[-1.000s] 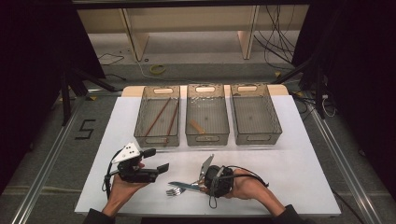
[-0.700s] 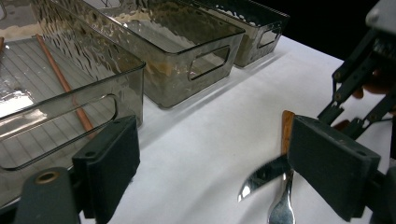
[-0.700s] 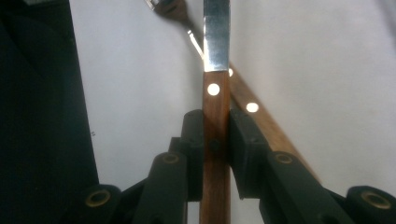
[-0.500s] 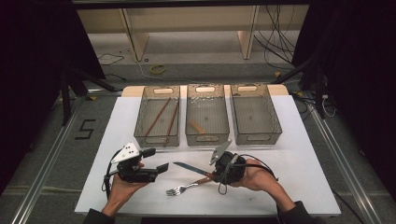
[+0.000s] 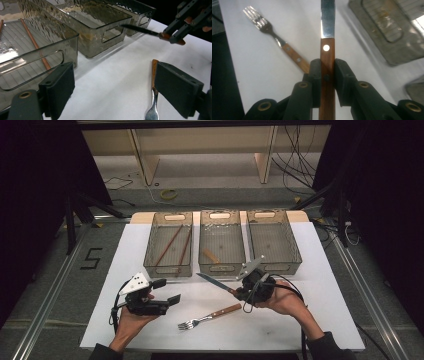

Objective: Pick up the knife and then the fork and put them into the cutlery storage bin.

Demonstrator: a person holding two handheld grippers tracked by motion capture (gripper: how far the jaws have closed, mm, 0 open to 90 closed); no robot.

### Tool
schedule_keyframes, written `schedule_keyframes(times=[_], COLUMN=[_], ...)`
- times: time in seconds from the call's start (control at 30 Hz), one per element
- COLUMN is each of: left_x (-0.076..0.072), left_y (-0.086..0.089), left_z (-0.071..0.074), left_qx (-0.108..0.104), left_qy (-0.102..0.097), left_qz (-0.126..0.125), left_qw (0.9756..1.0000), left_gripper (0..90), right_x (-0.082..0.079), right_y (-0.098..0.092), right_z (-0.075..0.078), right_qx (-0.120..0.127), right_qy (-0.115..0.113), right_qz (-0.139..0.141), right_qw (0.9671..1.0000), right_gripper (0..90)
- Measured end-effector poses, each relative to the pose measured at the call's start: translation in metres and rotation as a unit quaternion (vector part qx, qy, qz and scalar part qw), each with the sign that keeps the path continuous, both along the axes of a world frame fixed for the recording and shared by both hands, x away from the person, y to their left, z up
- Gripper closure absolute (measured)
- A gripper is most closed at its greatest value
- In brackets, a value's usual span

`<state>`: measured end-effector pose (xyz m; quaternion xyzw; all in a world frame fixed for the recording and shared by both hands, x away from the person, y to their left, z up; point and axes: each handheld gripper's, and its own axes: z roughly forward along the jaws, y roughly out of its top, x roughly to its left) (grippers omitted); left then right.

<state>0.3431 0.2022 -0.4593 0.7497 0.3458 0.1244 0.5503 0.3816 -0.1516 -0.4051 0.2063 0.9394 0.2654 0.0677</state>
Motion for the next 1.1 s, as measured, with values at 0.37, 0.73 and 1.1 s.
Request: schedule_keyframes(times=[0.37, 0.73, 1.1], left_x=[0.000, 0.000, 0.000], left_y=[0.000, 0.001, 0.001], left_z=[-0.001, -0.001, 0.000], left_qx=[0.001, 0.001, -0.001], left_qy=[0.001, 0.001, 0.001], left_qz=[0.002, 0.003, 0.004], left_qw=[1.0000, 1.0000, 1.0000], left_gripper=[16.1, 16.1, 16.1], right_x=[0.023, 0.063, 0.099], right_y=[-0.022, -0.045, -0.064], right_z=[0.017, 0.036, 0.042], right_qx=[0.029, 0.041, 0.044], right_qy=[-0.018, -0.029, -0.024], right_qz=[-0.056, -0.124, -0.179], right_qw=[0.9979, 0.9910, 0.9826], right_gripper=[77.3, 77.3, 77.3])
